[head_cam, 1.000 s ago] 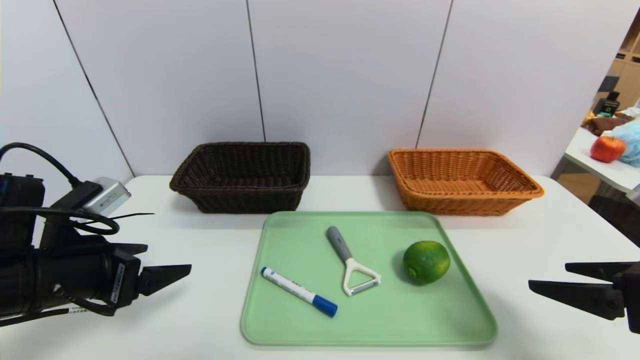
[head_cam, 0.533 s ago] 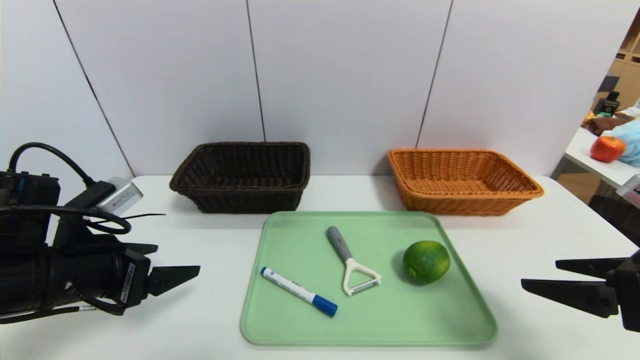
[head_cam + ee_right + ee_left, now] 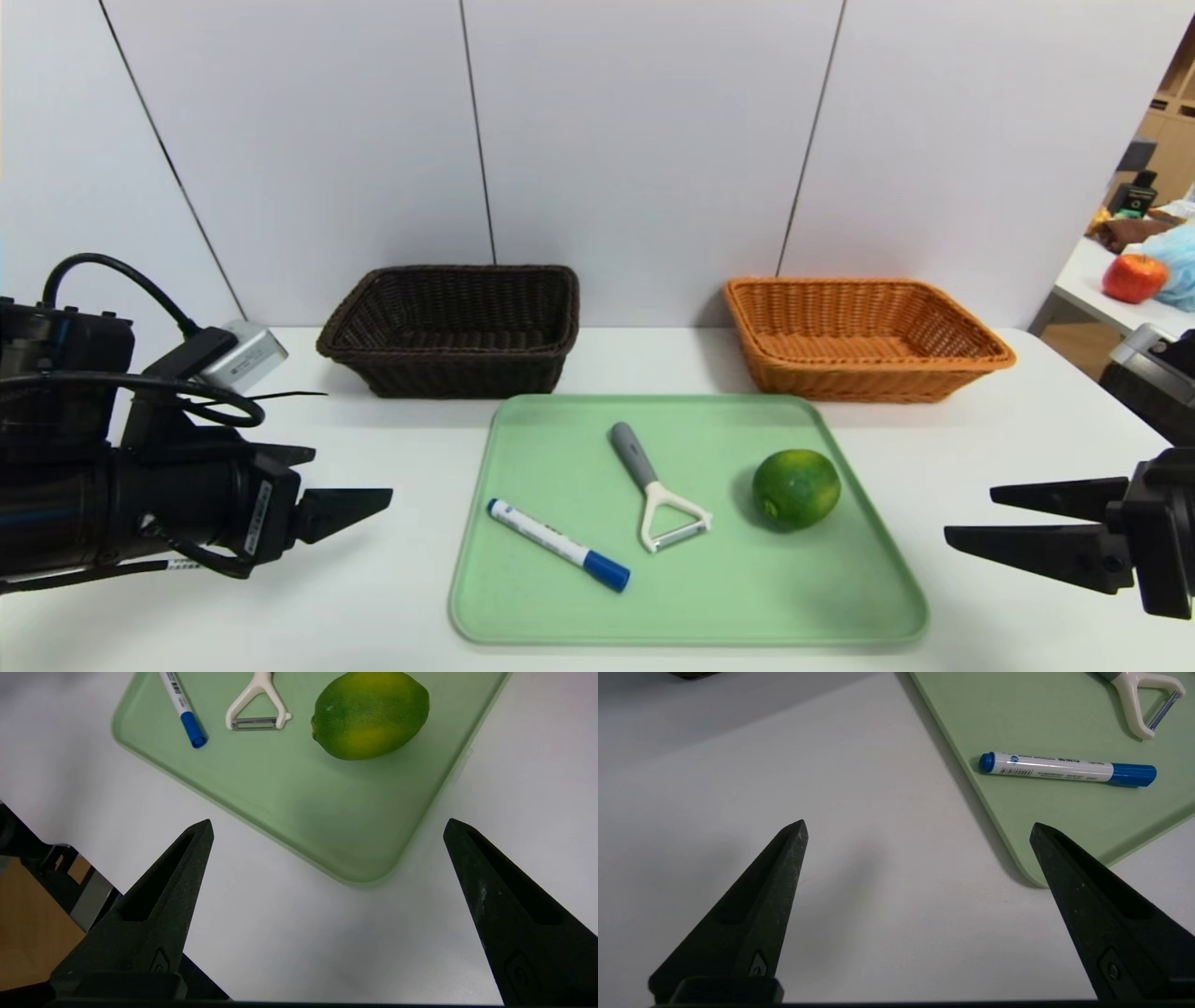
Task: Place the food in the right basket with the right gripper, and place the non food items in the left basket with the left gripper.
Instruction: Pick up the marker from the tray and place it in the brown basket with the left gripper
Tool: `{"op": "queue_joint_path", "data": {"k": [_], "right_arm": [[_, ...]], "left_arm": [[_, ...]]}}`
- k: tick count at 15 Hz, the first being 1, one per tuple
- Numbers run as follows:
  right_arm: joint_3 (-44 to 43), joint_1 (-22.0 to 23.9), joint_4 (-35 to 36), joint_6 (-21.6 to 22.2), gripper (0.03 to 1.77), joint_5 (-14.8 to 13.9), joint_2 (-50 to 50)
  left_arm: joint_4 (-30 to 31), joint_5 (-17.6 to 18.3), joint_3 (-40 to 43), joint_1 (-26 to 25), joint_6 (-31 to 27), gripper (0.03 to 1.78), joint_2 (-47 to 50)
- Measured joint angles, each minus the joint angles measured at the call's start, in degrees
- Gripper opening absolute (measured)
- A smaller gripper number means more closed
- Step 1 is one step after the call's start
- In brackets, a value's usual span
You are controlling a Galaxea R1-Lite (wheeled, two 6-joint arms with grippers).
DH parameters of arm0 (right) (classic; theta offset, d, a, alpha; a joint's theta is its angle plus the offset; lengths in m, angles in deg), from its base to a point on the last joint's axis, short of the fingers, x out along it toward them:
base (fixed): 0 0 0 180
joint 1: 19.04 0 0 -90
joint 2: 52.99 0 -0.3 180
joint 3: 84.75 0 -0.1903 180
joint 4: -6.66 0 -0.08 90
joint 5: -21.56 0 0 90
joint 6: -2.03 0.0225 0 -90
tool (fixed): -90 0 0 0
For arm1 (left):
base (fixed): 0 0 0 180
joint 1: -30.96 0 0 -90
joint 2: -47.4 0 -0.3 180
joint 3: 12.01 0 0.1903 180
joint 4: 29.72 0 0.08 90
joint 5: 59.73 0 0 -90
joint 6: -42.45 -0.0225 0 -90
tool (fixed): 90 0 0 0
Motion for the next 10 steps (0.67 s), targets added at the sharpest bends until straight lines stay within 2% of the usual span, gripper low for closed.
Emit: {"op": "queue_joint_path", "data": {"k": [5,10], "right_arm": [[-1.01,-0.67,-0.63,-0.26,1.7,-4.4,-2.29],[-1.77,-1.08,-0.79,-0.91,1.7,-4.18,-2.56]], "left_arm": [[0.87,-0.02,-1.07,2.58,1.99,1.69,-1.04],[3.17,-0.05,-1.76,6.89,2.21,1.69,-2.61]]}}
